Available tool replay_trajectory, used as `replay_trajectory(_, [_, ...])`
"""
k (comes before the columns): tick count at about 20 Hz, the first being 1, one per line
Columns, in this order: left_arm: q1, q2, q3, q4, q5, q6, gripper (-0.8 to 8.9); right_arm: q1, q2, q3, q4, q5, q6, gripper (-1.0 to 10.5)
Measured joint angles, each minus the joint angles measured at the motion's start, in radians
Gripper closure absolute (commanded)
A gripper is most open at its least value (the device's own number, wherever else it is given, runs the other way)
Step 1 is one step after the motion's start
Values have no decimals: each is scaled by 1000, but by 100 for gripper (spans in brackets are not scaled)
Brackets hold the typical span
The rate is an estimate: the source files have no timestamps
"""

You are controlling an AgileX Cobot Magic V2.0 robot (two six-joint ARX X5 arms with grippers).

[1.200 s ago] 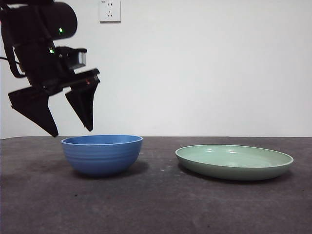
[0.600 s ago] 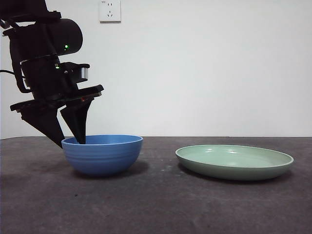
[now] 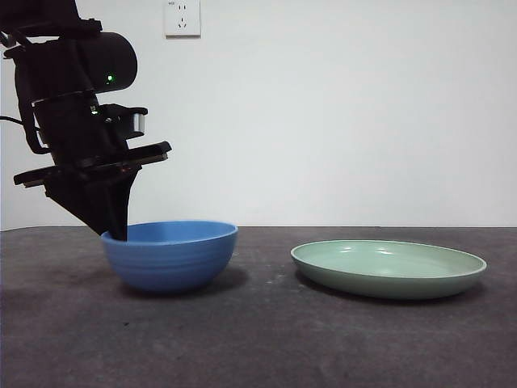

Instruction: Pick up the blue bowl, put it on the green plate, put it on desk

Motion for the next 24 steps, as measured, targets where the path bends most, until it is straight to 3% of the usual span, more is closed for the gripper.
replay_trajectory(8, [-23,-9,60,-6,-1,-43,803,0,0,0,0,0,0,559])
replay_trajectory(12, [-91,-43,190,-63,45,-44,803,0,0,0,0,0,0,559])
replay_trajectory(17, [-182,-42,257,-20,51,-79,802,0,0,0,0,0,0,559])
replay_trajectory(24, [-272,174,415,-30,50,-119,802,0,0,0,0,0,0,559])
